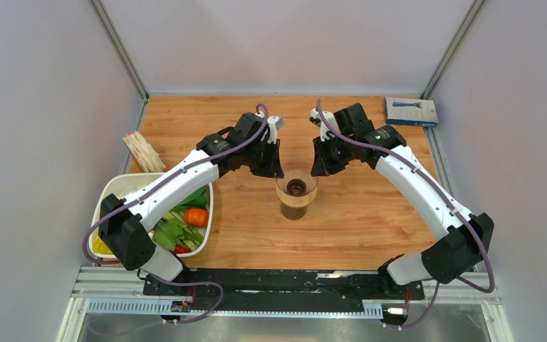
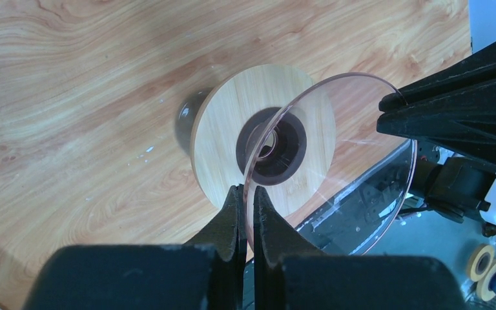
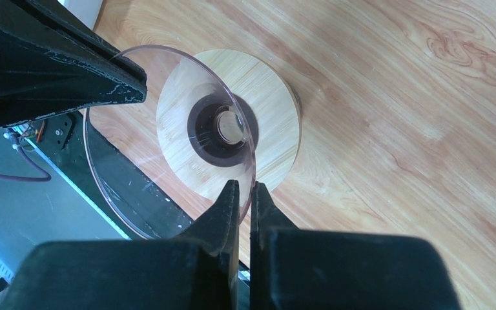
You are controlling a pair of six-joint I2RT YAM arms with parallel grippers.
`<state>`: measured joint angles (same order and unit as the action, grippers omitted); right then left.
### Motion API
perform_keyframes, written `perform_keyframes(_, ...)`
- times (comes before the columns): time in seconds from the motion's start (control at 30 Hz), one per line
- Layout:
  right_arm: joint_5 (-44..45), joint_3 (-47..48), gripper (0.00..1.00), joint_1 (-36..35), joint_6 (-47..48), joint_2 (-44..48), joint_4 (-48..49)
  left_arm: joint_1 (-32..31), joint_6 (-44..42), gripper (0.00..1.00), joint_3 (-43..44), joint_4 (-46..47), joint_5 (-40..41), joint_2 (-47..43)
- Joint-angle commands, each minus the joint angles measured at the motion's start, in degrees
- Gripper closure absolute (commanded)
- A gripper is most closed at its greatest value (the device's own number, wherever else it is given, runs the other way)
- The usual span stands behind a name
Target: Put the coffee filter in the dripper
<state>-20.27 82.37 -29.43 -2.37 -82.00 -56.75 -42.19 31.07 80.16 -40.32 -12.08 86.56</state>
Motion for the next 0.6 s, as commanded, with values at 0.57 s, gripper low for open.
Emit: perform_keyframes(0.57,3.21,-5.44,1.00,-0.32,4.63,-1.77,3.60,-1.29,-5.88,0.99,-0.85,0.63,-1.35,1.01)
